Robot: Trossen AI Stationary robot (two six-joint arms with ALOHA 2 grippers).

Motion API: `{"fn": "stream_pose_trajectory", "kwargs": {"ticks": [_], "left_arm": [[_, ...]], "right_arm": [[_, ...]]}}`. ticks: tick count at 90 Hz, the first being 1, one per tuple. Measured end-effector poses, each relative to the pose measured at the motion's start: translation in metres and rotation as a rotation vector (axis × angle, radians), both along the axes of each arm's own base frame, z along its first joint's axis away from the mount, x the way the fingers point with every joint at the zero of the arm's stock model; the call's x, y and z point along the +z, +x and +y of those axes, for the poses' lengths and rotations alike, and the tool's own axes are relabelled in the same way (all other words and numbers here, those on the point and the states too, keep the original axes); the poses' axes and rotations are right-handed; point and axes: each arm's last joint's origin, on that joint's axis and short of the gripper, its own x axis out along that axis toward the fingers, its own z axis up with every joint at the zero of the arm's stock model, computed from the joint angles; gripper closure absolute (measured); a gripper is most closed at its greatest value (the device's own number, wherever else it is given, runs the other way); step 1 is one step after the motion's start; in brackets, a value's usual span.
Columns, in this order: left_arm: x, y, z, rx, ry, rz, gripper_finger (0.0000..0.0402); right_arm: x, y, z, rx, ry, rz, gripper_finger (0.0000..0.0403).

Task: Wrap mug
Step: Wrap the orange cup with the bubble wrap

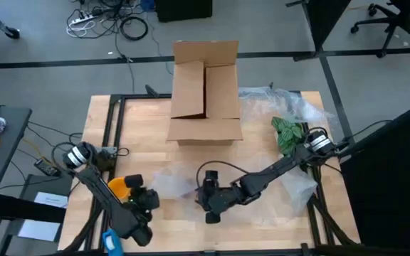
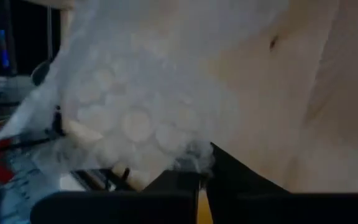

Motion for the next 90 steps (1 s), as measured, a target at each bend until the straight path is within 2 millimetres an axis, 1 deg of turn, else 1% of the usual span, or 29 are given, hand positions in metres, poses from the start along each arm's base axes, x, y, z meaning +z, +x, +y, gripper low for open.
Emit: {"fn": "stream_pose_trajectory", "kwargs": {"ticks": [13, 23, 31, 42, 55, 66, 75, 81, 90], "left_arm": [[0.017, 0.000, 0.009, -0.042, 0.010, -0.093, 0.0402], [0.036, 0.002, 0.023, -0.085, 0.080, -0.234, 0.0402], [0.046, 0.005, 0.035, -0.116, 0.122, -0.288, 0.0402], [0.058, 0.007, 0.053, -0.181, 0.209, -0.283, 0.0402], [0.067, 0.005, 0.068, -0.265, 0.259, -0.194, 0.0402], [0.079, 0.001, 0.077, -0.310, 0.292, -0.192, 0.0402], [0.087, -0.003, 0.083, -0.297, 0.290, -0.238, 0.0402], [0.089, -0.003, 0.083, -0.291, 0.287, -0.279, 0.0402], [0.089, 0.003, 0.078, -0.292, 0.254, -0.345, 0.0402]], "right_arm": [[0.007, -0.006, 0.008, 0.028, 0.002, -0.015, 0.0241], [0.018, -0.010, 0.012, 0.032, 0.000, -0.058, 0.0241], [0.022, -0.011, 0.011, 0.011, -0.023, -0.081, 0.0241], [0.022, -0.008, 0.005, -0.025, -0.046, -0.090, 0.0241], [0.021, -0.004, -0.004, -0.054, -0.038, -0.086, 0.0241], [0.022, -0.001, -0.008, -0.059, -0.043, -0.096, 0.0241], [0.023, 0.002, -0.012, -0.046, -0.033, -0.093, 0.0241], [0.021, 0.004, -0.018, -0.025, -0.006, -0.077, 0.0241], [0.014, 0.006, -0.025, 0.005, 0.035, -0.043, 0.0241]]}}
